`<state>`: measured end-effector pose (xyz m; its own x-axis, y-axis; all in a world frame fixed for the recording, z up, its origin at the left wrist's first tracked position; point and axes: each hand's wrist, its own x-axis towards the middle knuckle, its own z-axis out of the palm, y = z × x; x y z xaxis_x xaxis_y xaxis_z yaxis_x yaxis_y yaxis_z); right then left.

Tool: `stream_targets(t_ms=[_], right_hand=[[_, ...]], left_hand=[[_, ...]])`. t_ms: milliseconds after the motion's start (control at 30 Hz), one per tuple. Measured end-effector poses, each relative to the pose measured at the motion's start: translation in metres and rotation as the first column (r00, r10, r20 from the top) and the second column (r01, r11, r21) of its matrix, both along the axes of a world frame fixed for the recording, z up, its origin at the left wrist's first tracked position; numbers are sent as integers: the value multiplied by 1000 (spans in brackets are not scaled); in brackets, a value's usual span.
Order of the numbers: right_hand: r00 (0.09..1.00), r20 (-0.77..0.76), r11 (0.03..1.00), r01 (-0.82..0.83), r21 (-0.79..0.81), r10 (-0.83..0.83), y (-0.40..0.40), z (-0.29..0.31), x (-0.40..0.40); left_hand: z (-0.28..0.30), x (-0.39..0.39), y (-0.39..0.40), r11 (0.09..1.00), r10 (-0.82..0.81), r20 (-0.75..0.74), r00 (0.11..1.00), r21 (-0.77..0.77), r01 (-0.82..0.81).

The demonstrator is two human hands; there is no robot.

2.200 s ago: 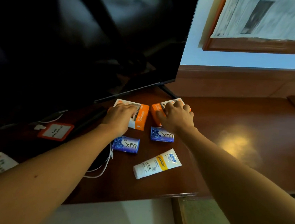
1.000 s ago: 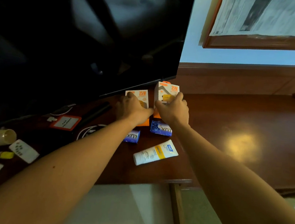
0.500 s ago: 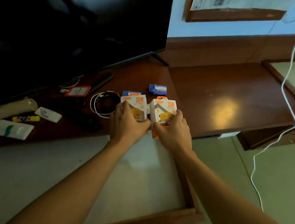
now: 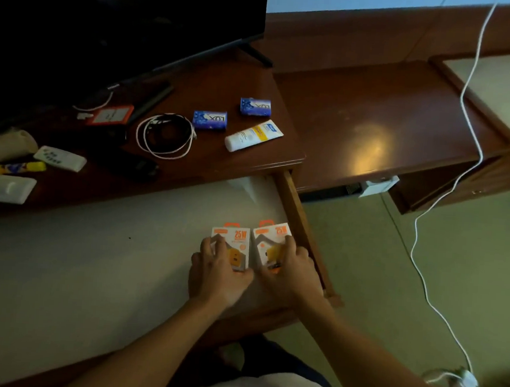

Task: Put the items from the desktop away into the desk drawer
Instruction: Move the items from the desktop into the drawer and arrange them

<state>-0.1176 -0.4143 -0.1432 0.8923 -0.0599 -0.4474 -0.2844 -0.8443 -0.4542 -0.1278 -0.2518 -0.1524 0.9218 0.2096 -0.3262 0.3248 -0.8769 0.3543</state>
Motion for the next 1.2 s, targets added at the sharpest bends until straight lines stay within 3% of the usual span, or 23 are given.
stream_targets(t_ms=[167, 333, 467, 567, 767, 1000, 1133, 1200], right_hand=[[989, -128, 992, -80, -92, 68, 5, -24, -1], [985, -138, 975, -132, -176, 108, 7, -29, 2], [950, -9, 916, -304, -261, 313, 10, -29, 22], [882, -69, 837, -464, -289, 465, 11, -35, 32], [880, -53, 792, -450, -413, 472, -11, -37, 33], [874, -126, 790, -480, -382, 470, -5, -28, 39], [870, -174, 788, -492, -369, 462, -5, -20, 46], [878, -172, 802, -478, -357, 447, -2, -15, 48]], left_hand=[[-29, -1, -8, 1000, -20, -140, 990, 5, 21], [-33, 5, -8, 998, 5, -147, 989, -60, -14], [-33, 25, 10, 995, -44, -199, 979, -97, 25], [-37, 35, 21, 974, -117, -254, 960, -218, 61], [-49, 18, 8, 932, -134, -210, 969, -358, 51], [-52, 19, -13, 927, -80, -169, 982, -375, 11], [-48, 25, -17, 941, -93, -238, 967, -339, 7], [-36, 32, -16, 957, -160, -272, 949, -277, 82]])
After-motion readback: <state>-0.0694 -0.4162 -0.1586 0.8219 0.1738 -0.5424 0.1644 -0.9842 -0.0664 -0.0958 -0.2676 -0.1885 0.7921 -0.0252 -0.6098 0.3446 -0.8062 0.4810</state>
